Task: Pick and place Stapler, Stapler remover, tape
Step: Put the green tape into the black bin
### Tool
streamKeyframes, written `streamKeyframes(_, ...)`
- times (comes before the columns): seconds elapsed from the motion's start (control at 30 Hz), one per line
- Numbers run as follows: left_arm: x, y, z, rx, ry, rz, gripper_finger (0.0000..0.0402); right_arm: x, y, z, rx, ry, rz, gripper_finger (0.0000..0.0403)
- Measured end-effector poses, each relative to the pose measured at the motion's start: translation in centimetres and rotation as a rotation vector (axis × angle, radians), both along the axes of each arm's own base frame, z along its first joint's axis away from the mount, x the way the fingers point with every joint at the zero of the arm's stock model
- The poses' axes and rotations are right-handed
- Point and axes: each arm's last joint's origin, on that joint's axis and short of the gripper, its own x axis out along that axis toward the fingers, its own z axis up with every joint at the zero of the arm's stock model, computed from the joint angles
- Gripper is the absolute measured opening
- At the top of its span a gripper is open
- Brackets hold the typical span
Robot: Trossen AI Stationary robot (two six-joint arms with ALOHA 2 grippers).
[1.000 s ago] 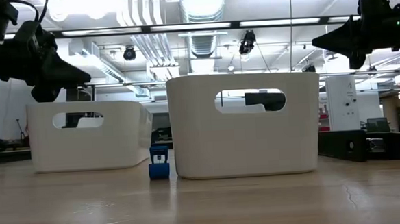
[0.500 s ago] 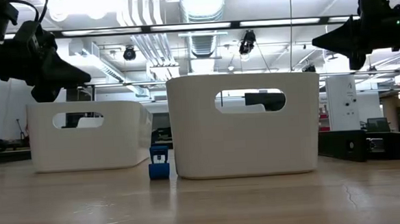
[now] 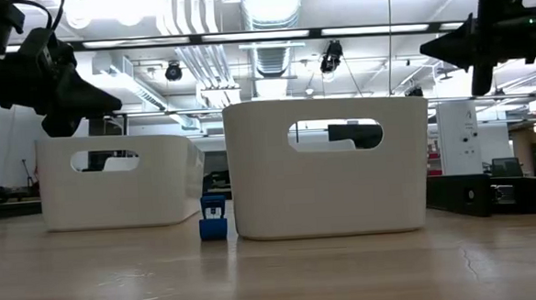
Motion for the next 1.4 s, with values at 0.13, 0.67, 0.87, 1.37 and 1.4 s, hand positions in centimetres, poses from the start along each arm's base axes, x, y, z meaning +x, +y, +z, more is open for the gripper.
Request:
streamKeyframes(0.13,0.0,0.0,0.0,0.0,0.0,0.001,0.0028,0.7,0.2,-0.2,-0.009,-0.005,0.126,0.0008)
streamKeyframes(0.67,0.0,0.0,0.0,0.0,0.0,0.0,0.0028,6.6,0.1,-2.5,0.155,0.452,0.37,0.0087)
streamKeyframes(0.87,0.0,0.0,0.0,0.0,0.0,0.0,0.0028,10.6,0.5,-2.0,0.083,0.703,0.44,0.0148)
streamKeyframes(1.37,0.0,0.0,0.0,0.0,0.0,0.0,0.0028,16.4,-2.0,-3.4,0.063,1.094,0.299,0.0178)
streamKeyframes(1.4,0.0,0.0,0.0,0.0,0.001,0.0,0.0028,16.5,-2.3,-3.6,0.066,1.108,0.29,0.0177)
